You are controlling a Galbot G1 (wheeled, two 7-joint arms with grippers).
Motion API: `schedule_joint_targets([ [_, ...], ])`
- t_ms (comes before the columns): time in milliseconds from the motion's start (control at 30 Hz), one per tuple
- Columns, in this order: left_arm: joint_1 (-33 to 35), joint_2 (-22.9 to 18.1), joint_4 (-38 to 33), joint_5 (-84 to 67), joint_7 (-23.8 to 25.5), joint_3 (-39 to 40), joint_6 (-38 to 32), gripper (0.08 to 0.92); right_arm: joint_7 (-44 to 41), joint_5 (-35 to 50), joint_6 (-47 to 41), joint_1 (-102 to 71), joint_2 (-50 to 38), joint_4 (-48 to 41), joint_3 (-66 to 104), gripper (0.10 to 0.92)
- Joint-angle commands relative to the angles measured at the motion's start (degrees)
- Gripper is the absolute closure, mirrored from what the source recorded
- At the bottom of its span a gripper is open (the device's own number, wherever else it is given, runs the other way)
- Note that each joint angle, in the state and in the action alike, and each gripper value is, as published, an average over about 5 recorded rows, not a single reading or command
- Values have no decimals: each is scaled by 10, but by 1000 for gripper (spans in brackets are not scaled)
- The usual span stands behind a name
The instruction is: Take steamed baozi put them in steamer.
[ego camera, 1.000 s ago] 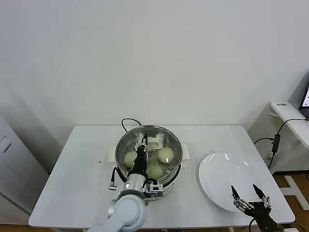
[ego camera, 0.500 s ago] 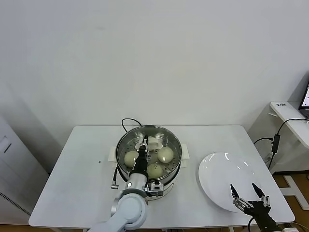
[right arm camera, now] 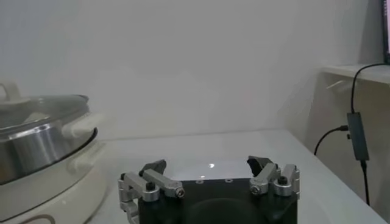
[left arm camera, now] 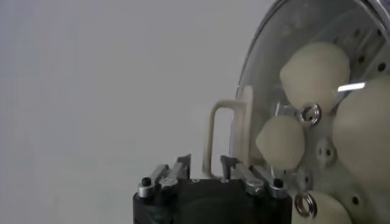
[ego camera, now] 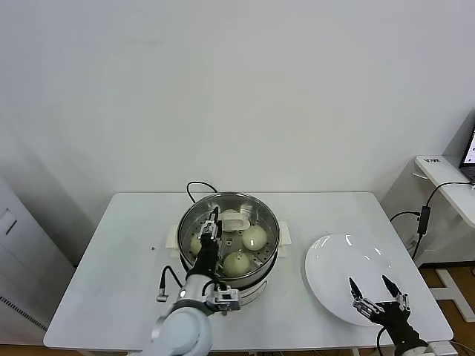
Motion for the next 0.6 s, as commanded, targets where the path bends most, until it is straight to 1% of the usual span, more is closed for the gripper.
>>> schedule_joint_targets([
  [33, 38, 62, -108, -215, -60, -31, -61, 449, 12, 8, -5, 36, -14, -2, -26, 203],
  [200, 50, 67, -115, -308, -90, -74, -173, 310, 7, 24, 3, 64, -25, -10, -33, 203],
  [233, 56, 65, -116, -324, -95, -84, -194, 276, 3, 27, 5, 69, -26, -12, -32, 203],
  [333, 80, 58, -120, -371, -104, -128, -248, 207, -2, 27, 6, 83, -30, -12, -33, 203],
  [433, 106, 39, -121, -432, -111, -195, -306, 181, 11, 19, -1, 98, -29, -9, -44, 203],
  [500, 117, 20, -119, -479, -116, -241, -338, 179, 21, 13, -4, 110, -26, -6, -52, 203],
  [600, 124, -4, -116, -542, -120, -297, -370, 177, 34, 5, -6, 122, -21, 2, -63, 203],
])
